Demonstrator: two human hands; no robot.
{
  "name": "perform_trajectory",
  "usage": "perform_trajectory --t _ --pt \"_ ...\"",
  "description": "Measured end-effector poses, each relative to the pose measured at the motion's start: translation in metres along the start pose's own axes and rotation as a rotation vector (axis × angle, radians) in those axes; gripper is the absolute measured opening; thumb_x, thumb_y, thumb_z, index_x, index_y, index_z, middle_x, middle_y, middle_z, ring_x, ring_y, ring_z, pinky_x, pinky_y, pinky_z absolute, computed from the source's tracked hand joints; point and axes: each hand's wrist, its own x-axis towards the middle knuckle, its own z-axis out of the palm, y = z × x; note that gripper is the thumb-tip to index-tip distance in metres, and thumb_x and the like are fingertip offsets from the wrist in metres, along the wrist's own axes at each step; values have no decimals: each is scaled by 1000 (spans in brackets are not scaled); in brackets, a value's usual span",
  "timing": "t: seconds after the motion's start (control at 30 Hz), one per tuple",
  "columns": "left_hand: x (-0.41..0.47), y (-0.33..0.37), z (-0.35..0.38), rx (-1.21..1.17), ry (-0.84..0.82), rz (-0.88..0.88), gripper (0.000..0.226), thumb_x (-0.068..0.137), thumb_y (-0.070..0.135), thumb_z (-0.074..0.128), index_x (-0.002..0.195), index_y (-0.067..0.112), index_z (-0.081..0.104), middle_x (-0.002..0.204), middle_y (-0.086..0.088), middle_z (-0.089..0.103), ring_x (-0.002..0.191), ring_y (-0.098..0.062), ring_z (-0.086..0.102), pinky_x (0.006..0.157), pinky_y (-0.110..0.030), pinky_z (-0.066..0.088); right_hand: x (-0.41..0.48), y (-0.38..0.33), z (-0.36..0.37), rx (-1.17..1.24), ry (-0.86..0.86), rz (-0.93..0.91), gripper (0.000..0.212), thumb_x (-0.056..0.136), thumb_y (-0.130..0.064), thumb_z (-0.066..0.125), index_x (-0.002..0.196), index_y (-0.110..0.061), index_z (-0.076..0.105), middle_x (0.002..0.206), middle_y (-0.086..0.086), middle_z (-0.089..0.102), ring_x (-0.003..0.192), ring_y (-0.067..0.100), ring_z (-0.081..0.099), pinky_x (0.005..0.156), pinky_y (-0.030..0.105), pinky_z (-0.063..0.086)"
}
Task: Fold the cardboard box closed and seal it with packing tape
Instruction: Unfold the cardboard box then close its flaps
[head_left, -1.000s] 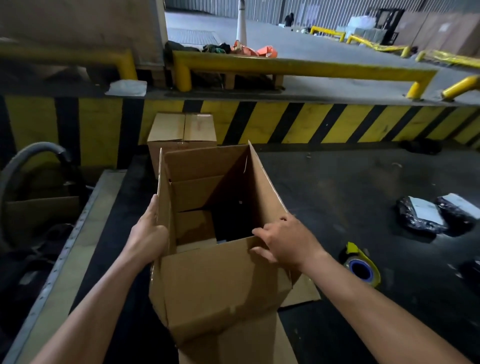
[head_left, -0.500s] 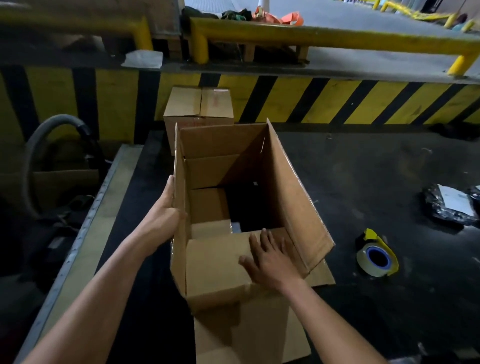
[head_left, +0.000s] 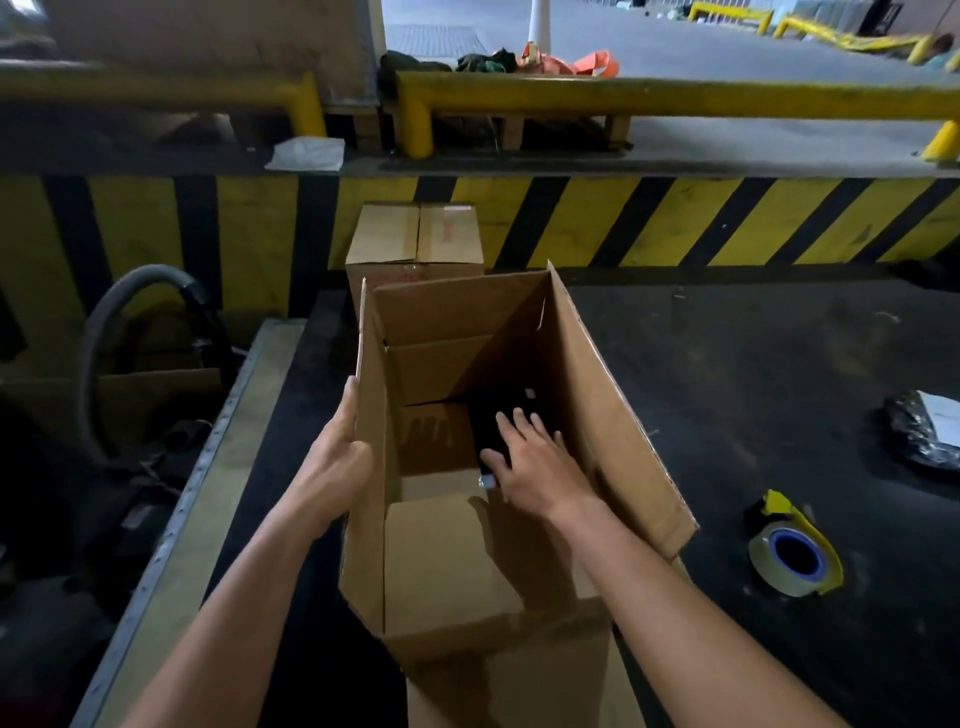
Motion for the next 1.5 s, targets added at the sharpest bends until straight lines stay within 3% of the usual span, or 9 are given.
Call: perform_trajectory --t 0.23,0.4,0.53,0.73,0.9,1.0,1.1,1.33,1.5 --pt "17 3 1 3 44 -121 91 98 -2 51 160 46 6 161 1 35 141 -23 43 109 -46 47 113 -31 -44 43 98 -20 70 102 -44 38 158 -21 3 165 11 1 152 29 0 120 51 6" --pt "25 -4 2 -61 6 -116 95 97 -2 55 158 52 7 140 19 41 112 3 51 88 -23 50 179 -47 -72 -40 214 -41 74 101 -37 44 157 -20 0 165 11 -7 151 30 -7 120 54 4" --pt "26 -9 2 -119 31 -115 95 96 4 62 157 52 9 137 27 41 114 4 52 85 -17 49 210 -45 -78 -212 125 0 76 100 -40 45 157 -24 -3 165 9 -9 150 33 -14 115 67 -3" --pt "27 -10 5 -159 66 -119 90 97 -2 56 157 52 15 135 36 37 105 22 45 74 -1 47 193 -47 -73 -275 377 -45 49 102 -50 28 125 -23 62 138 13 53 138 36 38 109 73 -1" --pt "28 -13 4 -133 71 -112 90 97 -8 51 159 47 16 147 33 30 125 20 34 78 6 39 178 -35 -46 -155 73 -10 49 100 -50 27 116 -24 65 126 10 54 121 37 50 109 65 28" --pt "28 -14 2 -133 71 -90 88 98 -5 52 158 49 16 146 35 29 137 10 27 88 -3 39 181 -24 -29 -183 -120 -8 45 98 -53 30 127 -29 54 140 13 45 133 38 38 109 63 27" --pt "29 -18 -2 -143 70 -86 88 98 -2 55 157 52 17 142 39 32 137 7 32 107 -19 37 185 -18 -12 -168 -230 22 52 100 -53 28 148 -35 28 163 15 10 149 40 3 115 67 5" --pt "31 -26 -5 -133 39 -98 89 98 2 54 153 61 16 133 48 35 133 10 39 114 -30 39 184 -11 17 -103 -310 44 65 102 -45 31 156 -32 -2 159 19 -25 143 39 -29 112 66 -14" --pt "33 -26 0 -150 38 -102 92 96 -5 52 154 58 17 127 50 37 109 34 42 91 -3 43 181 -14 7 -76 -299 58 67 101 -46 34 156 -31 0 161 19 -20 145 38 -26 114 63 -12"
